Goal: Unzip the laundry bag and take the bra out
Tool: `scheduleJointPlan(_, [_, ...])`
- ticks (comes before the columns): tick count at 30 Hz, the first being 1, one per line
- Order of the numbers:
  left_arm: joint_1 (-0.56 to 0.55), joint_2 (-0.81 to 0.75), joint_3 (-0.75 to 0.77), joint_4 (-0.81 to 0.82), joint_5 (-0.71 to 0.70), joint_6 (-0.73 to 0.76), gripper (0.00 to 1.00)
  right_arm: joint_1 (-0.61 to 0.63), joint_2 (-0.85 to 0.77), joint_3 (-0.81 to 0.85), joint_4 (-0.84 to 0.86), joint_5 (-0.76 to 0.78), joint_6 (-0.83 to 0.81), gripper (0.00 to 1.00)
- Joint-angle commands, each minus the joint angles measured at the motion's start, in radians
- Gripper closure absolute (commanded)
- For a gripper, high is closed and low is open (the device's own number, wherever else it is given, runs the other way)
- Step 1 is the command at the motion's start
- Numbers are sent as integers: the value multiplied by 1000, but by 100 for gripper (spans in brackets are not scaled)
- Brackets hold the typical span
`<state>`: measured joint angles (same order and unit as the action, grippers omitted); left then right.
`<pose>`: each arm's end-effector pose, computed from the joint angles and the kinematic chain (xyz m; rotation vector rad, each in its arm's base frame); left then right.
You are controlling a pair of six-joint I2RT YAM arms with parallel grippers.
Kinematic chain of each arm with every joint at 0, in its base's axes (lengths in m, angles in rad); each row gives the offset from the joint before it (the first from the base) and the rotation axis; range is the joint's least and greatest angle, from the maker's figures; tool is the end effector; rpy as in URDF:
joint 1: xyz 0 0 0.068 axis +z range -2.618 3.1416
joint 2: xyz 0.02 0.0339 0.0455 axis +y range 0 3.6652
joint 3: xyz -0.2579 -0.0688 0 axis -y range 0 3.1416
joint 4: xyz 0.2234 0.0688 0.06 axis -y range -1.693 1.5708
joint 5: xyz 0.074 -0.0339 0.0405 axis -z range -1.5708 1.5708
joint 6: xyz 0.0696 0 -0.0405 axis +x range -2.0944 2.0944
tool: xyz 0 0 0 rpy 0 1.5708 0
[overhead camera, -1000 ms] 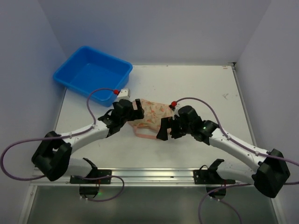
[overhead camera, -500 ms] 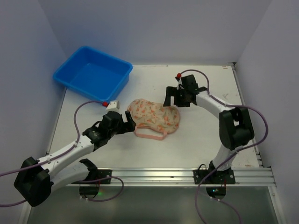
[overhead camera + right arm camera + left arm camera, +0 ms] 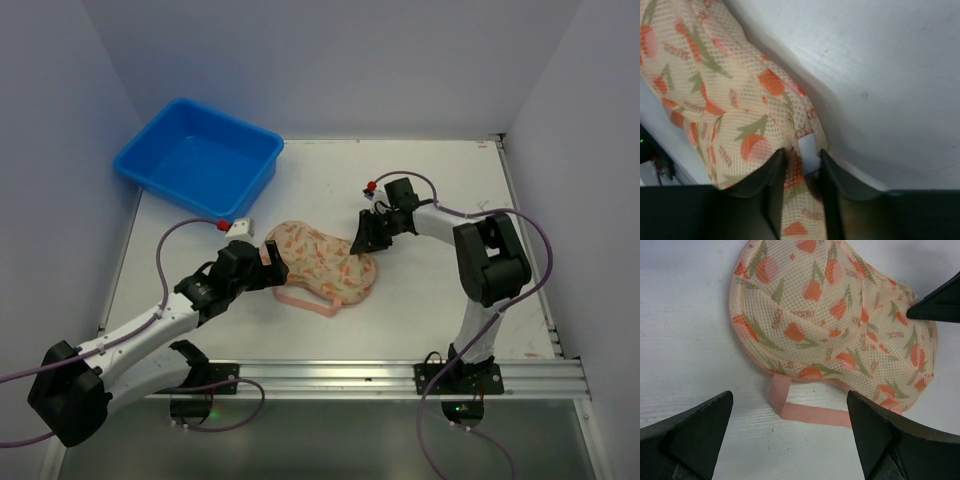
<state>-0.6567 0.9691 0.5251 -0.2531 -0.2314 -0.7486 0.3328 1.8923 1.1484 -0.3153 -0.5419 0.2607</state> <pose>0.1762 -0.1157 0.1933 -0.2293 2.2812 -0.4878 0.3398 0.1554 0.1345 -0.2898 2.6583 0.9124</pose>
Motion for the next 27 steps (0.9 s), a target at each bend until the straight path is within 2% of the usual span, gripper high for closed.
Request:
scheduleJointPlan(1, [5,2,1,14,0,2,0,5,-74,-71,36,-125,-1,76])
scheduleJointPlan(2, [5,0,1,15,3,2,0,5,-108,-84,39,-124,-1,83])
scheduleJointPlan(3, [5,-1,1,15,3,0,0,5,-130,-94,41,-118,2,96])
scheduleJointPlan(4, [5,-9,1,15,1,0,0,5,-153,-113,39,-110,2,100])
scheduleJointPlan(8, [5,-27,4,2,-14,-6,0,6,-307,-115,-11,21,-3,100])
scheduleJointPlan(12, [5,-46,39,-40,-46,-9,0,34,-523,-79,-83,316,-17,100])
scheduleJointPlan(13, [5,-53,45,-58,-54,-11,0,60,-554,-63,-105,445,-24,100])
scheduleJointPlan(15, [5,-64,65,-77,-78,-15,0,103,-605,-50,-116,574,-49,100])
scheduleJointPlan(16, [5,-76,69,-93,-85,-23,0,153,-645,-50,-108,686,-58,100])
scheduleJointPlan(21, [5,-130,70,-136,-132,-63,0,313,-658,-87,-76,870,-110,100])
scheduleJointPlan(27, [5,-227,30,-205,-160,-124,0,518,-489,-128,-77,861,-58,99])
